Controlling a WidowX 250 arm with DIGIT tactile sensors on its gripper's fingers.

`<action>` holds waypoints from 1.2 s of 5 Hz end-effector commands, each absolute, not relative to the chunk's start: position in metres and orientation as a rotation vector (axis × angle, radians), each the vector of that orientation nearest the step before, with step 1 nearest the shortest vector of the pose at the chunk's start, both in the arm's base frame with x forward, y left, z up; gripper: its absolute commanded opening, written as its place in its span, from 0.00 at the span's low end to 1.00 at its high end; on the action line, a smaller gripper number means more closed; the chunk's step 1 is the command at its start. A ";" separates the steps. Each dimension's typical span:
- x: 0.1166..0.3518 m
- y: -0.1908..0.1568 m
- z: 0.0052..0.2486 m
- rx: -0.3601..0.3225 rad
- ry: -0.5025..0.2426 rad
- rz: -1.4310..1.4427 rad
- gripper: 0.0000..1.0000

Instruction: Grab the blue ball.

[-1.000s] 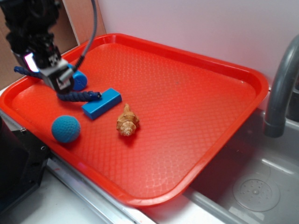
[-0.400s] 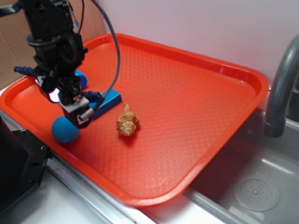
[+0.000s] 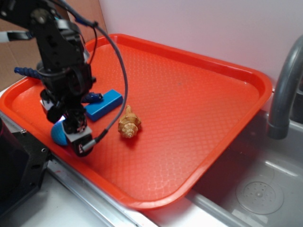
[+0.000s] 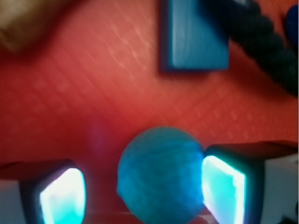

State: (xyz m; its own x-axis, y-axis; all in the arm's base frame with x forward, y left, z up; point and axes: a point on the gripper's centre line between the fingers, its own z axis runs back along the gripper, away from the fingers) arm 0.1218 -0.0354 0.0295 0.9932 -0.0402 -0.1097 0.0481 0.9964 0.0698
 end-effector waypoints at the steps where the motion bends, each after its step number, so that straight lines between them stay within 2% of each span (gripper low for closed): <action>1: 0.119 -0.020 0.021 0.060 0.135 0.045 0.96; 2: 0.119 -0.020 0.022 0.060 0.138 0.051 0.00; 3: 0.117 -0.024 0.029 0.059 0.134 0.035 0.00; 4: 0.129 -0.034 0.058 0.060 0.121 0.007 0.00; 5: 0.159 -0.036 0.107 0.013 0.088 0.051 0.00; 6: 0.187 -0.032 0.143 -0.029 0.048 0.092 0.00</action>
